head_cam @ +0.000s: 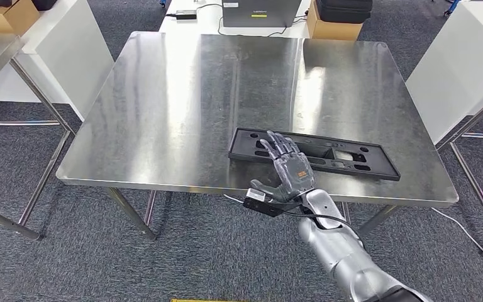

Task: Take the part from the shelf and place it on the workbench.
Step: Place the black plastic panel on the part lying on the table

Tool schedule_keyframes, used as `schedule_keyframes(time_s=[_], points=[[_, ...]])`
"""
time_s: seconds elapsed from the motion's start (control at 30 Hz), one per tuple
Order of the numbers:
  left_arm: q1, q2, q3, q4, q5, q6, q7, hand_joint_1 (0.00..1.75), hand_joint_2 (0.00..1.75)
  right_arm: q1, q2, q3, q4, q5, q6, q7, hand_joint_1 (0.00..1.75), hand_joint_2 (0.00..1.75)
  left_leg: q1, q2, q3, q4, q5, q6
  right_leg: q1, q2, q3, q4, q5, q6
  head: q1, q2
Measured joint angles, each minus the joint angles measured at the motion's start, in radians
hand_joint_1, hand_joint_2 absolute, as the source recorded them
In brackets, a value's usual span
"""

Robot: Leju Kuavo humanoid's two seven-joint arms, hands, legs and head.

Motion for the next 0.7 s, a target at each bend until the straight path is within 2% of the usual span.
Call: schedule_keyframes(time_s=[0.17,0.37,0.47,0.63,0.7], points=[[0.0,-0.005,0.015,0.0,0.008,0.004,0.0,0.0,0.0,0.083,0.015,-0.001,-0.189,-0.044,0.012,-0.034,0.0,0.0,0.0,0.0,0.0,0.0,0.0,0.0,0.0,0.0,0.0,0.0,0.0,0.0,0.0,0.0],[0.0,-0.011,0.024,0.0,0.016,0.016,-0.009,0.0,0.0,0.172,0.033,0.021,-0.37,-0.142,-0.03,-0.079,0.0,0.0,0.0,0.0,0.0,0.0,0.0,0.0,0.0,0.0,0.0,0.0,-0.001,0.001,0.0,0.0],[0.0,-0.017,0.033,0.0,0.03,0.032,-0.029,0.0,0.0,0.232,0.047,0.024,-0.452,-0.324,-0.035,-0.161,0.0,0.0,0.0,0.0,0.0,0.0,0.0,0.0,0.0,0.0,0.0,0.0,-0.002,0.002,0.0,0.0],[0.0,-0.027,0.051,0.0,0.055,0.064,-0.042,0.0,0.0,0.329,0.086,0.001,-0.548,-0.755,0.062,-0.304,0.0,0.0,0.0,0.0,0.0,0.0,-0.001,0.0,0.0,0.0,0.0,0.0,-0.002,0.002,0.0,0.0],[-0.001,-0.031,0.057,0.0,0.06,0.074,-0.042,0.0,0.0,0.362,0.103,-0.017,-0.566,-0.838,0.068,-0.327,0.0,0.0,0.0,0.0,0.0,0.0,-0.001,0.0,0.0,0.0,-0.001,0.0,-0.002,0.002,0.0,0.0]])
